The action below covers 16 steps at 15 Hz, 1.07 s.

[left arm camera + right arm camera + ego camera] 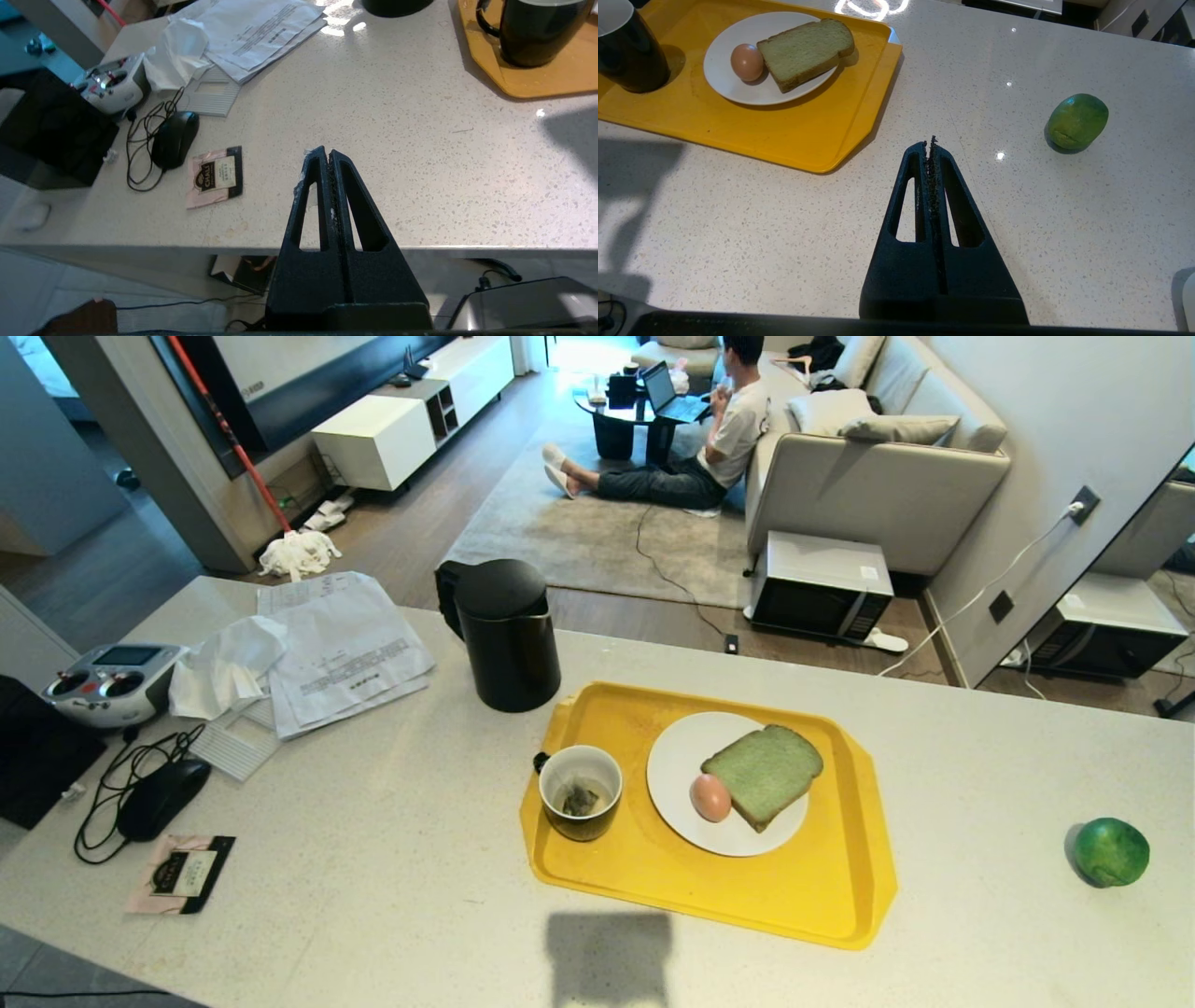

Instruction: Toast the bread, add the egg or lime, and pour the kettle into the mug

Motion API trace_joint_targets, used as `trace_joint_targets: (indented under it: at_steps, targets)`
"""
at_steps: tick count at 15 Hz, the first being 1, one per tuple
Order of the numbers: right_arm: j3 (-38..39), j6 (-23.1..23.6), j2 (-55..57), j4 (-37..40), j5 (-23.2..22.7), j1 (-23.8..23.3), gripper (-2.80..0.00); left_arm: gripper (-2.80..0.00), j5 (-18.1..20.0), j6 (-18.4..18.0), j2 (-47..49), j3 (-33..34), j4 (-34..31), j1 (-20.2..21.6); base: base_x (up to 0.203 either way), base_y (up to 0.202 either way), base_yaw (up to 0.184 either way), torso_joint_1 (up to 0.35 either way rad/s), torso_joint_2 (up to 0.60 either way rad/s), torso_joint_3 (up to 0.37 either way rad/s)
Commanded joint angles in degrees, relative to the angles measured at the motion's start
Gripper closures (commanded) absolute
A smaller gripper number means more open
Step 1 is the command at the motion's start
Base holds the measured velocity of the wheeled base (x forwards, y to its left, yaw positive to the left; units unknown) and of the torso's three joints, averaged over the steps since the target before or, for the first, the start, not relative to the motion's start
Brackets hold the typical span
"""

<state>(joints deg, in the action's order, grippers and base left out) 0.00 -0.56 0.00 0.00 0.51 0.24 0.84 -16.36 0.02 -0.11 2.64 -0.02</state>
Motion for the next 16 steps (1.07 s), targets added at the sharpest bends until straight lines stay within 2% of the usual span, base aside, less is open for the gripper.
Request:
trace_joint_targets:
  at_steps: [1, 2, 4, 8, 11, 16]
  targets:
    - [0.09, 0.03, 0.0, 0.0, 0.02, 0.02, 0.0, 0.0, -1.21, 3.47, -0.11, -0.2, 0.11, 0.02, 0.0, 0.0, 0.0, 0.0, 0.0, 0.0]
    - [0.09, 0.03, 0.0, 0.0, 0.02, 0.02, 0.0, 0.0, -0.51, 5.64, -0.11, -0.27, -0.11, 0.02, 0.0, 0.0, 0.0, 0.0, 0.0, 0.0]
    - [0.09, 0.03, 0.0, 0.0, 0.02, 0.02, 0.0, 0.0, 2.32, 6.75, -0.06, -0.2, -3.64, 0.03, 0.0, 0.0, 0.0, 0.0, 0.0, 0.0]
    - [0.09, -0.03, 0.0, 0.0, 0.02, 0.02, 0.0, 0.0, 0.59, 9.01, -0.07, -0.47, -4.12, 0.29, 0.0, 0.0, 0.0, 0.0, 0.0, 0.0]
    - [0.09, 0.03, 0.0, 0.0, 0.02, 0.02, 0.0, 0.0, 0.65, 7.31, -0.11, -0.24, -3.6, 0.29, 0.0, 0.0, 0.0, 0.0, 0.0, 0.0]
    - [0.09, 0.03, 0.0, 0.0, 0.02, 0.02, 0.0, 0.0, 0.48, 9.33, -0.11, -0.42, -3.78, 0.29, 0.0, 0.0, 0.0, 0.0, 0.0, 0.0]
